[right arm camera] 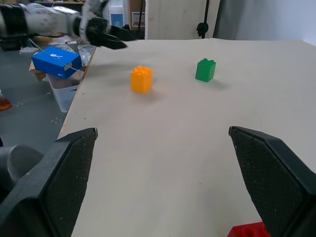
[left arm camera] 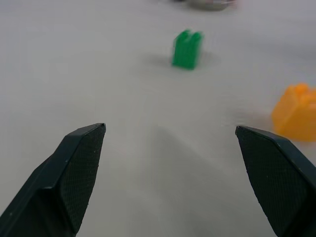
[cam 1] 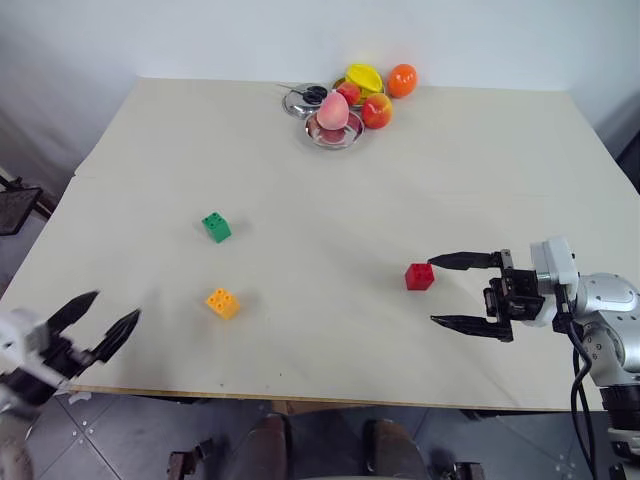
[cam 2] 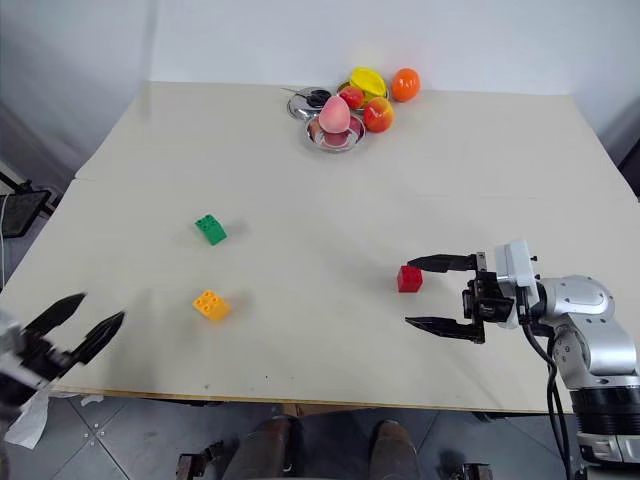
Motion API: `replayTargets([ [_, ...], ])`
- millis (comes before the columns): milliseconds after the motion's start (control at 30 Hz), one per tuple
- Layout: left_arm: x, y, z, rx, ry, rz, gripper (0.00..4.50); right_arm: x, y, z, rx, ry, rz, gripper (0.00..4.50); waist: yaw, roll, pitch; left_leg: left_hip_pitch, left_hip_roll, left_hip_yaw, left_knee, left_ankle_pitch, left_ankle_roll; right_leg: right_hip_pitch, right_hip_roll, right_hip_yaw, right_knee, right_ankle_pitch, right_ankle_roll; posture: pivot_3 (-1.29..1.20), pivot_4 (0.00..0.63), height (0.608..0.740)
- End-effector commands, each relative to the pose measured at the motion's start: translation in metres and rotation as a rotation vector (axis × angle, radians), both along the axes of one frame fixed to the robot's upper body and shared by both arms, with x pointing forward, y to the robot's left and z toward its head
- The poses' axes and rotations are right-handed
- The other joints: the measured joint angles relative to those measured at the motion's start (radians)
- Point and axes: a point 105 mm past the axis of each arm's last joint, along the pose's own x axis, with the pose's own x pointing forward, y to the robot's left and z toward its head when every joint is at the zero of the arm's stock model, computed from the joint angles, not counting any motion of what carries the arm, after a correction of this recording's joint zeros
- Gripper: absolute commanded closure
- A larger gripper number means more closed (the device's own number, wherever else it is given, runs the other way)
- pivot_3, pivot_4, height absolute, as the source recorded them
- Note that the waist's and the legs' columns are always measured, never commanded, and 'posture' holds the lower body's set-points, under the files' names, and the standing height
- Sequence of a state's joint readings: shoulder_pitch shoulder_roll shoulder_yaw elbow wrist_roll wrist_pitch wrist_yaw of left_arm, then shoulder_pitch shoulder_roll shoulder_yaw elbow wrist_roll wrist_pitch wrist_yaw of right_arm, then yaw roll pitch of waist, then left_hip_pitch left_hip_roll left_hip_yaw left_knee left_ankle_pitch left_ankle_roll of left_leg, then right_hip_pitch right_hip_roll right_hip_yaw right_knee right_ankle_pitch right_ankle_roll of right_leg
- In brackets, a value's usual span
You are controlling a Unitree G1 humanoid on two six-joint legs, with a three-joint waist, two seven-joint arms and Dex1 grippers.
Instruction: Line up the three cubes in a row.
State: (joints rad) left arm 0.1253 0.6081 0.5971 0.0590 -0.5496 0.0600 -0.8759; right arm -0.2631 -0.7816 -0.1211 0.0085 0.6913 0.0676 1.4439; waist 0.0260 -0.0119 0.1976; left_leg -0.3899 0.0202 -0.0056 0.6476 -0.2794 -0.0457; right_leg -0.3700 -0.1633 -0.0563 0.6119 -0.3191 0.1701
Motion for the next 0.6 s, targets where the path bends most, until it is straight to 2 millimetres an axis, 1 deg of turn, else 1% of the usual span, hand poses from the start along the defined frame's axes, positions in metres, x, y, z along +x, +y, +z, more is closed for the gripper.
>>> replayTargets([
  [33,0.044,-0.016,0.019,0.054,-0.028,-0.082,0.00,0.002,-0.003,0.006,0.006,-0.031,-0.028,0.04,0.001,0.000,0.000,0.000,0.000,0.000,0.000,0.000,0.000,0.000,0.000,0.000,0.000,0.000,0.000,0.00,0.150,0.740],
  [67,0.058,-0.023,0.024,0.057,-0.021,-0.107,0.00,0.003,-0.003,0.005,0.003,-0.030,-0.033,0.04,0.001,0.000,0.000,0.000,0.000,0.000,0.000,0.000,0.000,0.000,0.000,0.000,0.000,0.000,0.000,0.00,0.150,0.740],
  [100,0.065,-0.027,0.027,0.056,-0.012,-0.120,0.00,0.003,-0.003,0.005,0.002,-0.029,-0.036,0.04,0.000,0.000,0.000,0.000,0.000,0.000,0.000,0.001,0.000,0.000,0.001,0.000,0.001,0.000,0.000,0.00,0.150,0.740],
  [133,0.069,-0.030,0.028,0.067,-0.004,-0.139,0.00,0.003,-0.004,0.004,0.001,-0.030,-0.039,0.04,-0.002,0.000,0.000,0.000,0.000,0.000,0.000,0.001,0.000,0.000,0.001,0.000,0.001,0.000,0.000,0.00,0.150,0.740],
  [167,0.067,-0.036,0.031,0.086,0.004,-0.193,0.00,0.002,-0.006,0.005,0.000,-0.036,-0.050,0.04,-0.008,0.000,0.000,0.000,0.000,0.000,0.000,0.000,0.000,0.000,0.001,0.000,0.002,0.000,0.001,0.00,0.150,0.740],
  [200,0.066,-0.039,0.034,0.117,0.000,-0.217,0.00,0.002,-0.008,0.006,0.000,-0.044,-0.060,0.04,-0.017,0.000,0.000,0.000,0.000,0.002,0.000,0.000,0.000,-0.001,0.000,0.000,0.003,0.001,0.001,0.00,0.150,0.740],
  [267,0.069,-0.037,0.040,0.127,-0.014,-0.204,0.00,0.001,-0.011,0.007,0.004,-0.053,-0.078,0.04,-0.034,0.000,0.000,0.000,0.001,0.007,-0.002,-0.002,0.001,-0.004,0.000,0.000,0.004,0.001,0.001,0.00,0.150,0.740],
  [300,0.074,-0.031,0.041,0.113,-0.015,-0.165,0.00,0.001,-0.012,0.007,0.006,-0.056,-0.085,0.04,-0.036,0.000,0.000,0.000,0.002,0.010,-0.003,-0.003,0.001,-0.006,0.000,0.000,0.003,0.001,0.001,0.00,0.150,0.740],
  [367,0.083,-0.028,0.036,0.085,0.003,-0.144,0.00,-0.001,-0.014,0.006,0.014,-0.057,-0.103,0.04,-0.034,0.000,0.000,0.000,0.004,0.011,-0.003,-0.003,0.001,-0.006,0.000,-0.005,0.003,0.001,0.001,0.00,0.150,0.740],
  [400,0.087,-0.030,0.033,0.094,0.011,-0.151,0.00,-0.002,-0.014,0.006,0.016,-0.056,-0.108,0.04,-0.031,-0.001,0.000,0.000,0.004,0.011,-0.002,-0.003,0.001,-0.006,0.000,-0.006,0.003,0.001,0.001,0.00,0.150,0.740],
  [500,0.102,-0.040,0.025,0.109,0.025,-0.164,0.00,-0.004,-0.013,0.004,0.019,-0.053,-0.115,0.04,-0.025,-0.001,0.000,0.000,0.005,0.012,0.000,-0.003,0.001,-0.006,0.000,-0.005,0.004,0.001,0.001,0.00,0.150,0.740],
  [600,0.123,-0.050,0.020,0.097,0.025,-0.155,0.00,-0.007,-0.011,0.005,0.027,-0.050,-0.119,0.04,-0.009,-0.001,0.000,0.000,0.005,0.012,0.002,-0.003,0.001,-0.005,0.000,-0.005,0.005,0.002,0.000,0.00,0.150,0.740],
])
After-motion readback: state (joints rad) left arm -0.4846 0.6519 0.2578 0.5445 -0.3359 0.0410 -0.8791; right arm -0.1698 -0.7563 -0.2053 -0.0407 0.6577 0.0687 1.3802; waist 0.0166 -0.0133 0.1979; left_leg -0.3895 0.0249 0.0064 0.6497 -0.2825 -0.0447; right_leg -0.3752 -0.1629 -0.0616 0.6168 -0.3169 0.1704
